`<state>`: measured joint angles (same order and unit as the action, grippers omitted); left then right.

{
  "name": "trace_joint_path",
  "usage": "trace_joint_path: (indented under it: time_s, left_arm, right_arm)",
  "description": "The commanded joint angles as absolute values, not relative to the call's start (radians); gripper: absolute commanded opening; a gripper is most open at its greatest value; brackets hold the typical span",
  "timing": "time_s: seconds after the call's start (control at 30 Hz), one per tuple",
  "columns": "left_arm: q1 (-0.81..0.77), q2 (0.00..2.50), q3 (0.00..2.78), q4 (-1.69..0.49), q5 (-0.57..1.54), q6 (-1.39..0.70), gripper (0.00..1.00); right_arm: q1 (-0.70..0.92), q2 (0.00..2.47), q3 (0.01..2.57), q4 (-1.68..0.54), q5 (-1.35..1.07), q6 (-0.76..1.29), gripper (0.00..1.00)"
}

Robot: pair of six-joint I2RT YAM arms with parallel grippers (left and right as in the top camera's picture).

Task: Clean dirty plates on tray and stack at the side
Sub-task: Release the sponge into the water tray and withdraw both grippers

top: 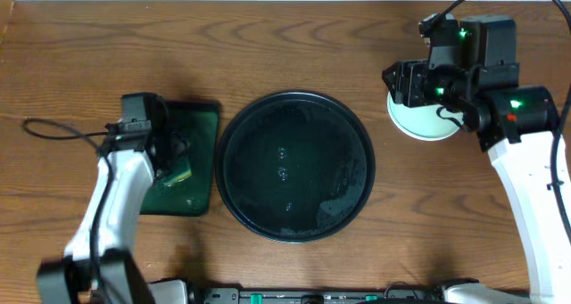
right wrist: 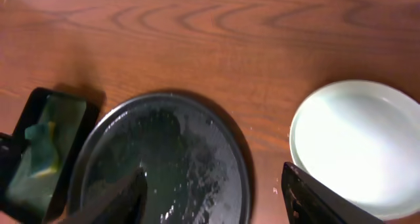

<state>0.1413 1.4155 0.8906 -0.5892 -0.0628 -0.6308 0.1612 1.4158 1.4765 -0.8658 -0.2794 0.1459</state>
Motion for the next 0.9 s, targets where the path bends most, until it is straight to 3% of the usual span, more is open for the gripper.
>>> trace_joint_path:
  time_s: [0.0, 0.23, 0.4, 0.43, 0.47, 0.87]
  left_arm:
    - [0.146, 1.246, 0.917, -0.619, -0.063, -0.625, 0.79]
    - [0.146, 0.903, 0.916, -0.743, -0.064, -0.625, 0.79]
    - [0.146, 0.743, 0.916, -0.854, -0.064, -0.625, 0.80]
    - [0.146, 0.724, 0.916, -0.865, -0.064, -0.625, 0.80]
    - [0.146, 0.706, 0.916, -0.874, -0.063, -0.625, 0.80]
    - [0.146, 0.680, 0.916, -0.882, -0.063, -0.625, 0.80]
  right_arm:
    - [0.170, 1.338, 1.480, -0.905, -0.277, 0.142, 0.64]
    - [0.199, 1.162, 1.420, -1.023, -0.226, 0.142, 0.64]
    - [0.218, 0.952, 1.230, -0.974, -0.146, 0.179, 0.66]
    - [0.218, 0.912, 1.185, -0.951, -0.146, 0.179, 0.71]
    - [0.217, 0.872, 1.135, -0.925, -0.146, 0.179, 0.99]
    - [0.217, 0.784, 0.865, -0.842, -0.165, 0.254, 0.99]
